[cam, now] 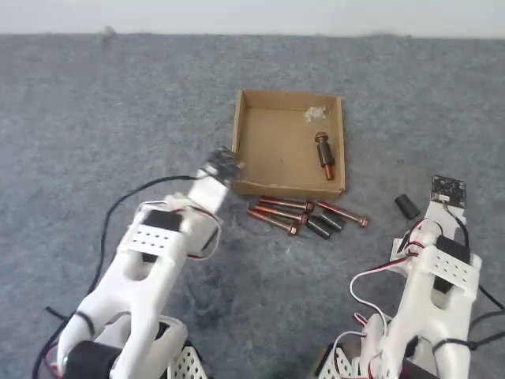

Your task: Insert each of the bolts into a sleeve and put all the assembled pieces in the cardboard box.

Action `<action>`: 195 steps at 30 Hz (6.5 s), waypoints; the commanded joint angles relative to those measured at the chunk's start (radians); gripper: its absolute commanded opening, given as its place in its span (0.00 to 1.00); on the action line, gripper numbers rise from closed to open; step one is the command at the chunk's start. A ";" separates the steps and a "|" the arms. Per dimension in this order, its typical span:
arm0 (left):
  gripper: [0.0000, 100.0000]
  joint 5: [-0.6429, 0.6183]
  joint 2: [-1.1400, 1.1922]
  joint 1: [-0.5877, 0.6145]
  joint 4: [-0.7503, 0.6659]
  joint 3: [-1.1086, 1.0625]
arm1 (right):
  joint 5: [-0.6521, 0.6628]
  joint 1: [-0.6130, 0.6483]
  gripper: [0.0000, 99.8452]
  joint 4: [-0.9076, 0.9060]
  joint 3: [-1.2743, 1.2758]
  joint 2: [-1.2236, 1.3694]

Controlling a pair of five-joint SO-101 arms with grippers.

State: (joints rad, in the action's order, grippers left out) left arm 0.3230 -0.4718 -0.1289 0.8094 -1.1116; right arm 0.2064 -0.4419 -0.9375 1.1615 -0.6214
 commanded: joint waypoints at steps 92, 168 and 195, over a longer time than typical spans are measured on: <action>0.01 0.591 0.997 -0.445 0.635 1.099 | 0.041 0.022 0.01 0.064 0.014 -0.030; 0.01 -0.391 0.028 0.255 -0.427 0.108 | -0.190 0.773 0.01 0.970 -0.038 -0.028; 0.01 -0.390 0.046 0.252 -0.462 0.107 | -0.187 0.932 0.01 2.381 0.374 0.682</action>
State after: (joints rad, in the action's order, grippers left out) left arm -0.0775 -0.3920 0.1258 0.3751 -1.0211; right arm 0.0238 0.4787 1.3380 1.4868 0.0629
